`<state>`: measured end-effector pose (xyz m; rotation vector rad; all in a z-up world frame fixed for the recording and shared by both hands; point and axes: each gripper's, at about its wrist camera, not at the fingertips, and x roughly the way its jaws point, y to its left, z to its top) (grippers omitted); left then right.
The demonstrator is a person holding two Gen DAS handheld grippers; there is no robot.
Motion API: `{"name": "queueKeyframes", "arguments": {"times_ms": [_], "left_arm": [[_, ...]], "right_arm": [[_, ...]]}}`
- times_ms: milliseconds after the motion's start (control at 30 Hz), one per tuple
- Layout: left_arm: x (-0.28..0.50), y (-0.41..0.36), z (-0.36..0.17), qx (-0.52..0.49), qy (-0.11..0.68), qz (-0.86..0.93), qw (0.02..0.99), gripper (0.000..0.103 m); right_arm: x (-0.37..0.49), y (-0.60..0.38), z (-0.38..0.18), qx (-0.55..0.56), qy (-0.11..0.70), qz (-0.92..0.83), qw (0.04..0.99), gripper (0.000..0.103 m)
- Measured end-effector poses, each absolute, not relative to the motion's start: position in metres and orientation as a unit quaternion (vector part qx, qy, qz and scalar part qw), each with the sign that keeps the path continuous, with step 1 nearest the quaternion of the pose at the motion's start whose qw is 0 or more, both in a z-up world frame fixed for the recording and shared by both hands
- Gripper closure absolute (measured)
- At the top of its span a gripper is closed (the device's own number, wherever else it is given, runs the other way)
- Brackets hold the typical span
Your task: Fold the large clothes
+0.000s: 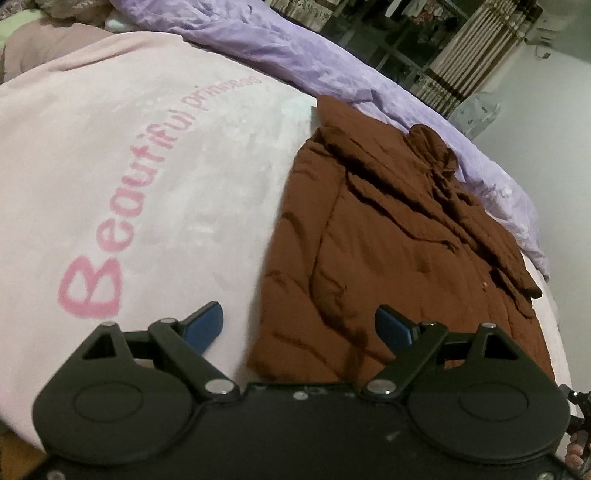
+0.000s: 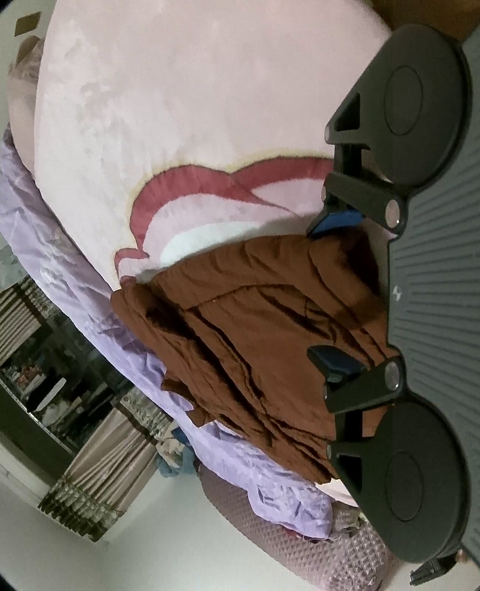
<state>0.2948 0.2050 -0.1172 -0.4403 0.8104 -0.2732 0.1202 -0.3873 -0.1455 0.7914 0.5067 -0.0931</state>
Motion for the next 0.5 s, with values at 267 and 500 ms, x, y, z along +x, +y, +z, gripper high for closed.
{"name": "queueKeyframes", "arguments": {"times_ms": [267,500], "left_arm": [[0.298,0.191,-0.115,-0.207,0.425,-0.195,0.860,0.020],[0.313,0.190,-0.118,-0.228,0.447,-0.179,0.846,0.077]], "right_arm": [[0.120,-0.384,-0.147,0.372,0.252,-0.023,0.893,0.025],[0.135,-0.389,-0.147,0.399,0.262,0.008,0.878,0.028]]}}
